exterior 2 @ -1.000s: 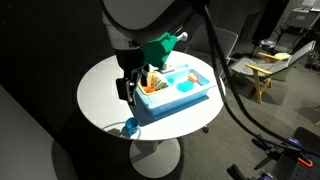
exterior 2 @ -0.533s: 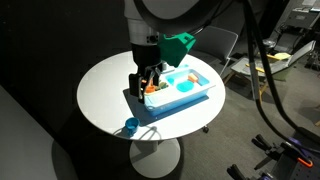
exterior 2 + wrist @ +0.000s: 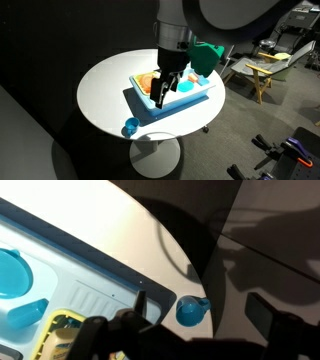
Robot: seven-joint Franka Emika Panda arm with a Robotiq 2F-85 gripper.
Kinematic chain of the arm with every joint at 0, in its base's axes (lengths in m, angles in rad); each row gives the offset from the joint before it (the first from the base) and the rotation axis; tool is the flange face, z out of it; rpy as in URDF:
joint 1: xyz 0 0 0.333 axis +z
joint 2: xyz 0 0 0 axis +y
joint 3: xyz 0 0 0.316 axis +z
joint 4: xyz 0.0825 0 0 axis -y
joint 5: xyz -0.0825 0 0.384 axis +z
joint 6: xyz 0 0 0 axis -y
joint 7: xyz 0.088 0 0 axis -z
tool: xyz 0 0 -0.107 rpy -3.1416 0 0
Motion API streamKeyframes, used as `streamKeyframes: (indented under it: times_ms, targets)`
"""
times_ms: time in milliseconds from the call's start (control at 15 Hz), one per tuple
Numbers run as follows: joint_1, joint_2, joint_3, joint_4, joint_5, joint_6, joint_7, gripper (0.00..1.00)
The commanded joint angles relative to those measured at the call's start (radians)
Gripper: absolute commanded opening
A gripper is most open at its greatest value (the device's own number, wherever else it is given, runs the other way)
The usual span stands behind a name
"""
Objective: Move the cup to the left side of the toy sink
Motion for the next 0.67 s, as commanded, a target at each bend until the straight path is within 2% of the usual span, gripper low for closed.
streamKeyframes:
  times_ms: [0, 333, 600]
  targets:
    - [-0.023, -0.135, 0.009, -0.156, 0.034, 0.052, 0.021, 1.00]
    - [-0.050, -0.235, -0.003, -0.252, 0.051, 0.017, 0.041, 1.00]
    - [-0.078, -0.259, -0.016, -0.286, 0.094, 0.008, 0.043, 1.00]
